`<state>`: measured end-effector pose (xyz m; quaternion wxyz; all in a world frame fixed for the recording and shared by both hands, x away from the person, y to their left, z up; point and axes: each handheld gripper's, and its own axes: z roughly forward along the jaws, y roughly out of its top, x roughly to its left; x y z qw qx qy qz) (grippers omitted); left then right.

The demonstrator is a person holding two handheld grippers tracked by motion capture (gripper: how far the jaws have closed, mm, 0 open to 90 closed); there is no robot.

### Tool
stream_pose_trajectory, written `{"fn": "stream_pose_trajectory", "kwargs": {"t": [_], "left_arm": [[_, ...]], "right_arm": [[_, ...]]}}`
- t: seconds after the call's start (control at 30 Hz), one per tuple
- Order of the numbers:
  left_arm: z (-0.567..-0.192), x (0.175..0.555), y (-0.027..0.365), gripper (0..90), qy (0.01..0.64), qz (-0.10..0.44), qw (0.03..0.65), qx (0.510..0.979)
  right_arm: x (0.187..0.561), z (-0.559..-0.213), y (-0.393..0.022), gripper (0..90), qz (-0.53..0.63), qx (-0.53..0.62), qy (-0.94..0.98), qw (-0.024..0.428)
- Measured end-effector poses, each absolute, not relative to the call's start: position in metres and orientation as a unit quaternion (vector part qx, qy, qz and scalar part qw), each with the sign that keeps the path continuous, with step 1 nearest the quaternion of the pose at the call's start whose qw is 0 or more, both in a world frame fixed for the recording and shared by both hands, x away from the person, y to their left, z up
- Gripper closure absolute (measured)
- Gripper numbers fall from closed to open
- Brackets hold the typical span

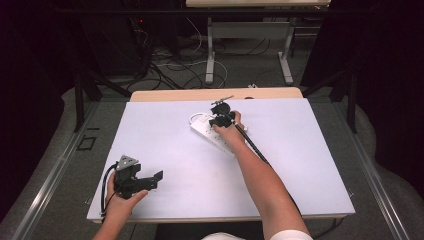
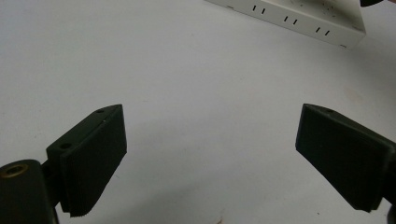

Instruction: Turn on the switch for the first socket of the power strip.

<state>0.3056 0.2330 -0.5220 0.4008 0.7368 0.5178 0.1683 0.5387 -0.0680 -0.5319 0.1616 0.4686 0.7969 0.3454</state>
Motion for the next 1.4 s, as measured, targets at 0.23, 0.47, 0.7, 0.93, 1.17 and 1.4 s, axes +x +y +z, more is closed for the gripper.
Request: {"fn": "stream_pose_trajectory", "kwargs": {"t": [0.23, 0.47, 0.7, 0.93, 1.17, 1.4], "left_arm": [[-0.523, 0.306, 0.233, 8.4, 0.517, 0.167, 0.401, 0.737], [-0.523, 0.306, 0.232, 8.4, 0.519, 0.166, 0.399, 0.738], [-0.524, 0.307, 0.233, 8.7, 0.519, 0.166, 0.397, 0.738], [-0.524, 0.307, 0.232, 8.7, 0.520, 0.164, 0.398, 0.738], [-0.524, 0.307, 0.232, 8.6, 0.520, 0.164, 0.397, 0.738], [-0.524, 0.308, 0.231, 8.7, 0.522, 0.164, 0.397, 0.737]], "right_arm": [[0.537, -0.531, -0.070, 56.5, 0.341, 0.472, 0.796, 0.166], [0.535, -0.529, -0.069, 48.5, 0.335, 0.469, 0.800, 0.168], [0.532, -0.530, -0.068, 33.9, 0.325, 0.480, 0.801, 0.151], [0.530, -0.527, -0.069, 26.8, 0.324, 0.486, 0.800, 0.136], [0.525, -0.520, -0.070, 21.3, 0.318, 0.479, 0.807, 0.135], [0.518, -0.516, -0.069, 15.4, 0.310, 0.482, 0.809, 0.129]]}}
